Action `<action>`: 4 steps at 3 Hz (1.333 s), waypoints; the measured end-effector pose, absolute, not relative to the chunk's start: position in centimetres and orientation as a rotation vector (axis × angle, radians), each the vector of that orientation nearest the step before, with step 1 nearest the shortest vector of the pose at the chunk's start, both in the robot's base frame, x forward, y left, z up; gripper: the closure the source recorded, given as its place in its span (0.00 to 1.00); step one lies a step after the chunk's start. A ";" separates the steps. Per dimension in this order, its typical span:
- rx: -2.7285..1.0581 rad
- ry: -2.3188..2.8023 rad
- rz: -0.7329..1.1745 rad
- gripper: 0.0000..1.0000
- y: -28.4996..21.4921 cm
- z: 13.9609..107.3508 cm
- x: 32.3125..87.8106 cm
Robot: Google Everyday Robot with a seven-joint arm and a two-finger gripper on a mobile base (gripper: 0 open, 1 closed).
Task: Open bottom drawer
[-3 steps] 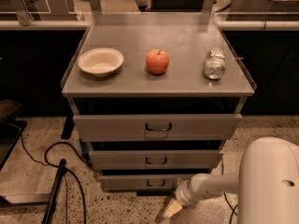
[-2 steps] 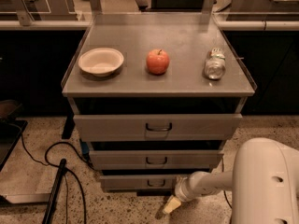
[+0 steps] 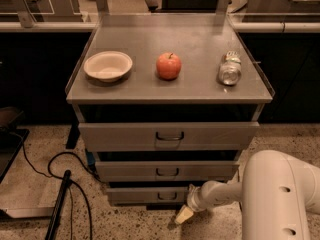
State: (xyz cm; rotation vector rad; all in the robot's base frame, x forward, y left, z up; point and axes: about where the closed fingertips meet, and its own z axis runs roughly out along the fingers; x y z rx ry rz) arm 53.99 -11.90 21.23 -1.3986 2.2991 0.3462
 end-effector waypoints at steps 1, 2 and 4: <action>-1.408 2.294 0.320 0.00 -12.2 20.6 55.2; -1.425 2.289 0.306 0.00 -12.4 19.7 56.2; -1.494 2.301 0.302 0.00 -11.9 17.0 57.3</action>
Offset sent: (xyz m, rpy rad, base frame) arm 0.0347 -0.0098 -0.0223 -0.0419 -0.0299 0.0190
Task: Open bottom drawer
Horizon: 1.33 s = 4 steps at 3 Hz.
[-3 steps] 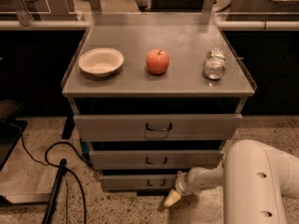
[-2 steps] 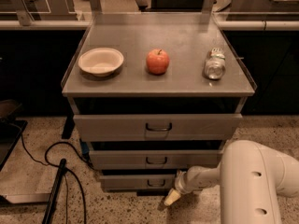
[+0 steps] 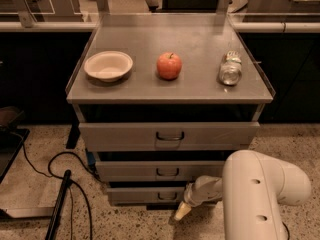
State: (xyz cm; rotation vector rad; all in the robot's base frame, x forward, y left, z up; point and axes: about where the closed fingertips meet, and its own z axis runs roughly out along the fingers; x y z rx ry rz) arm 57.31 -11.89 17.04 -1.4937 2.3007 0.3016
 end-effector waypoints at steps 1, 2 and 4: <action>-1.563 2.328 0.305 0.00 -11.3 15.6 56.8; -1.548 2.382 0.336 0.00 -11.6 16.7 55.1; -1.399 2.432 0.414 0.00 -12.5 22.2 49.1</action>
Offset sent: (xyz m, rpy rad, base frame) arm -0.0532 -0.0029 0.0170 -0.0477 0.1645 -0.0058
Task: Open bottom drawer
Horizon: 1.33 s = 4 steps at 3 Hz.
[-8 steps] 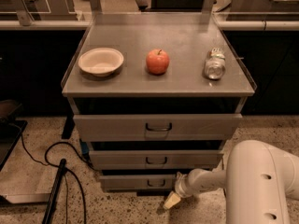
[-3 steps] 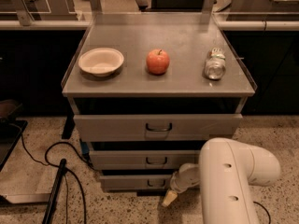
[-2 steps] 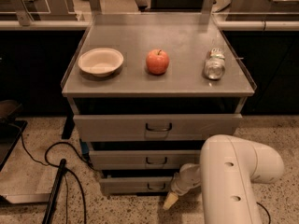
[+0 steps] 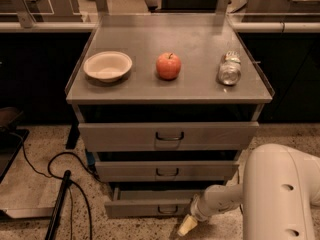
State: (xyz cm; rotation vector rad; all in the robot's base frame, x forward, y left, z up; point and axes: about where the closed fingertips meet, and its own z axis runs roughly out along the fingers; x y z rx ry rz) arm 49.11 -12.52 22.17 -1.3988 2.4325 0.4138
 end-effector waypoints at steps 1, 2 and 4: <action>-1.400 2.441 0.425 0.00 -12.7 22.3 48.0; -1.428 2.429 0.406 0.00 -12.3 21.3 48.7; -1.522 2.431 0.363 0.00 -11.9 18.4 50.2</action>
Offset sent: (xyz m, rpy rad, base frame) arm 0.0061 0.0050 -0.0190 -0.0313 -0.0145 0.0407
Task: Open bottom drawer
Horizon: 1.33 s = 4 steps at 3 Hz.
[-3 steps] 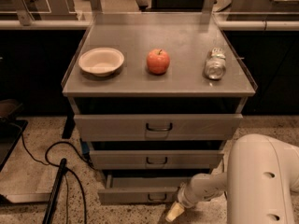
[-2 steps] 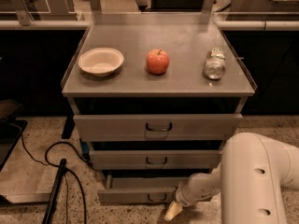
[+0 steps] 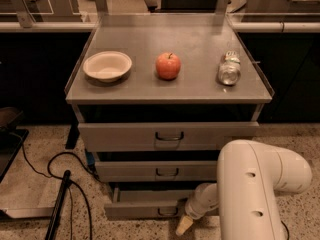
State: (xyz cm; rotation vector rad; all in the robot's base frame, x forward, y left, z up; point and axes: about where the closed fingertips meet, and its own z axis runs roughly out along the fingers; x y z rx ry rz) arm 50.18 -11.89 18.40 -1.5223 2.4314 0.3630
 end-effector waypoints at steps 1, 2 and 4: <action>-1.579 2.467 0.375 0.00 -12.5 17.9 49.2; -1.495 2.582 0.402 0.00 -14.4 20.3 46.0; -1.483 2.576 0.361 0.00 -14.6 19.9 46.9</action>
Offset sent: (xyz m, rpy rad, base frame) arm -0.0869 -0.0533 0.0628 -0.0650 0.2138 -0.1752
